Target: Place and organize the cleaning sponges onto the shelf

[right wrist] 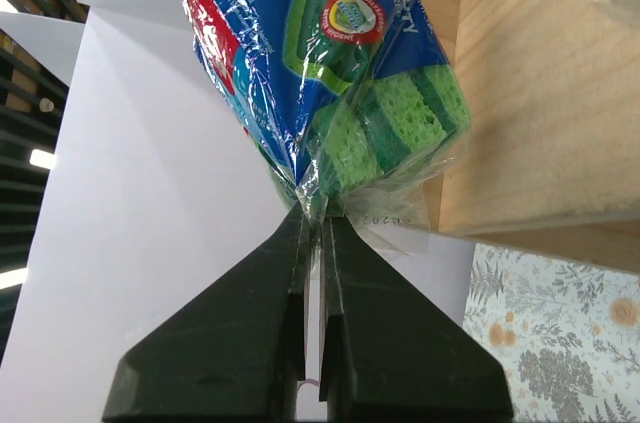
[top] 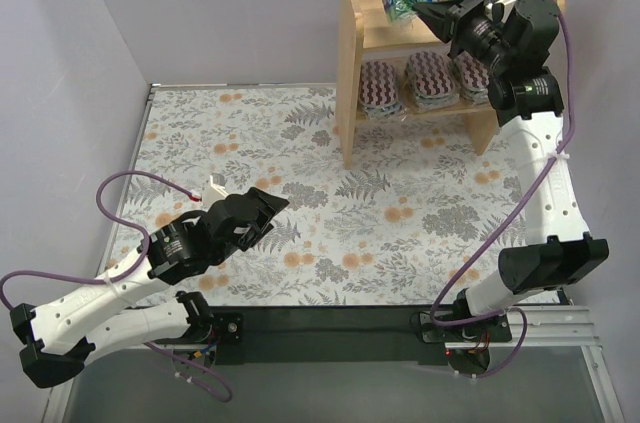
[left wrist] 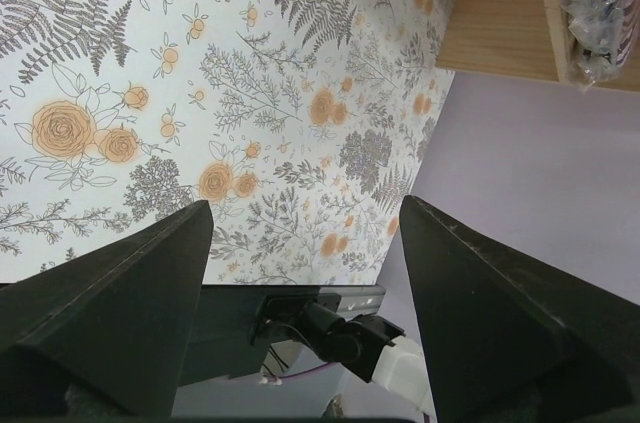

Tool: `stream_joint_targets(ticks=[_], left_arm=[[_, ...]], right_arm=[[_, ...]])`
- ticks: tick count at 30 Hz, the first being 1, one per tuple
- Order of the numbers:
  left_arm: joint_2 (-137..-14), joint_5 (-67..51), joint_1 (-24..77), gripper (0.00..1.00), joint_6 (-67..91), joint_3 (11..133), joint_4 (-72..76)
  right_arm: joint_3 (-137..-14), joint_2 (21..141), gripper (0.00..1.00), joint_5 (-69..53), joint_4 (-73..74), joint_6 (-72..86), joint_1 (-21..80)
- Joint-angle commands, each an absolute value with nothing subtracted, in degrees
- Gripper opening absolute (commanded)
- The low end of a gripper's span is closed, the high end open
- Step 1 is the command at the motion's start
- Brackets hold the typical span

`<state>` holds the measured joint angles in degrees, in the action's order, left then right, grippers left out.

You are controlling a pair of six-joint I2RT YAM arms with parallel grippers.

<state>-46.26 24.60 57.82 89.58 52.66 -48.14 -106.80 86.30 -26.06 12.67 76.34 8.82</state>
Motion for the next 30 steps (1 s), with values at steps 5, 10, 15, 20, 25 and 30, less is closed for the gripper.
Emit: stream_joint_targets(ticks=[5,10,15,20,25,30], left_arm=[[-45.44,25.66,57.48,0.70,90.70,54.49,-49.39],[-45.53,25.58,57.57,0.72,90.97,54.05,-48.61],[-46.32,26.10,57.48,0.74,90.44,54.58,-48.16],[-46.32,26.02,57.48,0.74,90.53,54.84,-48.08],[-45.97,26.45,57.48,0.75,90.44,54.84,-47.46],[-47.19,26.89,57.48,0.83,86.23,56.59,-44.48]], right_arm=[[-108.64,87.19,0.01,-24.62,10.72,77.34,8.52],[-105.03,84.99,0.01,-19.70,10.72,79.10,8.44],[-107.05,86.92,0.01,-20.21,10.72,80.42,8.52],[-107.49,87.80,0.25,-20.39,10.72,80.86,8.53],[-111.16,88.24,0.64,-21.79,10.20,79.72,8.53],[-115.93,88.33,0.92,-24.52,10.11,75.60,8.61]])
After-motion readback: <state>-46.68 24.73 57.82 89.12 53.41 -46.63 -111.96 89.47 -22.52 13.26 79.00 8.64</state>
